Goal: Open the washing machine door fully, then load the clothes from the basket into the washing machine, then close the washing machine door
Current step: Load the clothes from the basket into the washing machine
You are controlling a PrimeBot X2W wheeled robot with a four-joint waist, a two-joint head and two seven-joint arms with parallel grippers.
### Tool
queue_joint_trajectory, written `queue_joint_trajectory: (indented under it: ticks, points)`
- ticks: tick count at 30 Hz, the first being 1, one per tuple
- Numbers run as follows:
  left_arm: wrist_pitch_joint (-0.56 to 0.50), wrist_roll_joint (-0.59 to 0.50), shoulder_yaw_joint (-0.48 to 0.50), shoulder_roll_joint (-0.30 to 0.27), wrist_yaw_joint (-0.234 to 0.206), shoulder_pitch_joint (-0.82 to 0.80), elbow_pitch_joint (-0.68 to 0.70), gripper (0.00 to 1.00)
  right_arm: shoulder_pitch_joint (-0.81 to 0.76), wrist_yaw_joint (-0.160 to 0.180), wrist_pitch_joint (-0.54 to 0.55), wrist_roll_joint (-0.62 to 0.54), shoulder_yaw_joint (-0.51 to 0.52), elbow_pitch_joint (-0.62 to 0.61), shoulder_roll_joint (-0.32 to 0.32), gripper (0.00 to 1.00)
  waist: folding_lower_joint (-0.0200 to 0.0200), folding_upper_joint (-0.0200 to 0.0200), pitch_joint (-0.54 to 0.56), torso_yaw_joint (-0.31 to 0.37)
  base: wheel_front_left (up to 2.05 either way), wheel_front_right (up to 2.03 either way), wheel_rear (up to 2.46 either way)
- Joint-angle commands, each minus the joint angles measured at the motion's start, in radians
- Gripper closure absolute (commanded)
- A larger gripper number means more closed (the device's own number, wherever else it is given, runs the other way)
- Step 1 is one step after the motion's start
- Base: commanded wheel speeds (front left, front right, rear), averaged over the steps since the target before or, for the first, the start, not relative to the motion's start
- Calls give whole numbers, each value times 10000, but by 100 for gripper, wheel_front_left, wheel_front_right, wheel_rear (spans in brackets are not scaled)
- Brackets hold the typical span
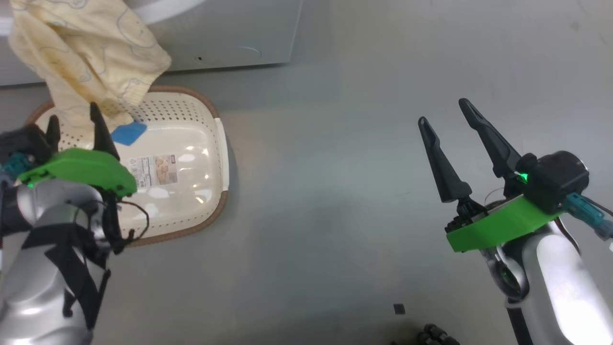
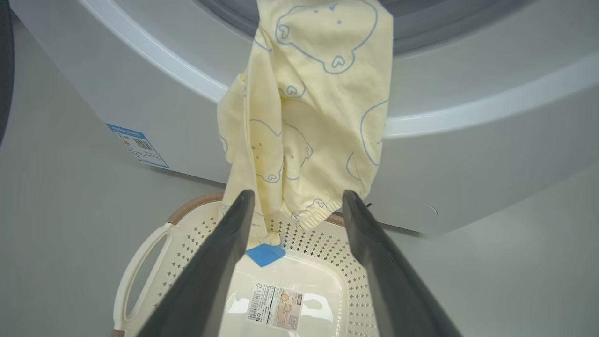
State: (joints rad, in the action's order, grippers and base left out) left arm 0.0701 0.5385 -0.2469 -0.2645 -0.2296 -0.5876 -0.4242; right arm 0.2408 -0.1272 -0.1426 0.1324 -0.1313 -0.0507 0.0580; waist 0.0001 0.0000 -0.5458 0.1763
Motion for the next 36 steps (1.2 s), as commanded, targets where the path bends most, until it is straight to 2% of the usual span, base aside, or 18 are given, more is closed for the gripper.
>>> queue_joint_trajectory:
  ticks: [1,9,19,23,29,30,31,32,33,36]
  points:
    - [-209,165,455,-531,179,-661,-344,0,215,-35,-215,126,-244,-208,3,0,-1,0,-434,381,0,0,0]
    - [-753,566,763,-1020,683,-2286,-2251,0,625,-35,-548,414,-472,75,-29,0,-1,0,-1340,1044,0,0,0]
    - [-1457,477,592,-1843,1264,-3895,-3951,0,1010,-35,-915,776,-688,481,-58,0,-1,0,-2418,1762,0,0,0]
    - [-1507,325,558,-2203,1182,-4360,-4383,0,1072,-35,-1002,890,-698,592,-65,0,-1,0,-2772,1962,0,0,0]
    - [-1372,197,549,-2399,913,-4921,-4875,0,1133,-35,-1091,979,-710,727,-70,0,-1,0,-3088,2090,0,0,0]
    - [-1341,168,525,-2412,894,-4992,-4939,2,1143,-35,-1102,989,-731,744,-71,0,-1,0,-3106,2101,0,0,0]
    - [-1328,149,498,-2401,885,-5068,-4994,36,1151,-35,-1111,991,-740,755,-71,0,-1,0,-3130,2093,0,0,0]
    - [-1354,74,416,-2432,856,-5226,-5119,80,1196,-35,-1125,1037,-803,762,-72,0,-1,0,-3204,2111,0,0,0]
    - [-1317,10,361,-2453,832,-5287,-5172,100,1218,-35,-1131,1048,-827,779,-73,0,-1,0,-3219,2113,0,0,0]
    - [-1170,-28,303,-2434,825,-5378,-5344,100,1242,-35,-1147,1057,-841,816,-74,0,-1,0,-3201,2055,0,0,0]
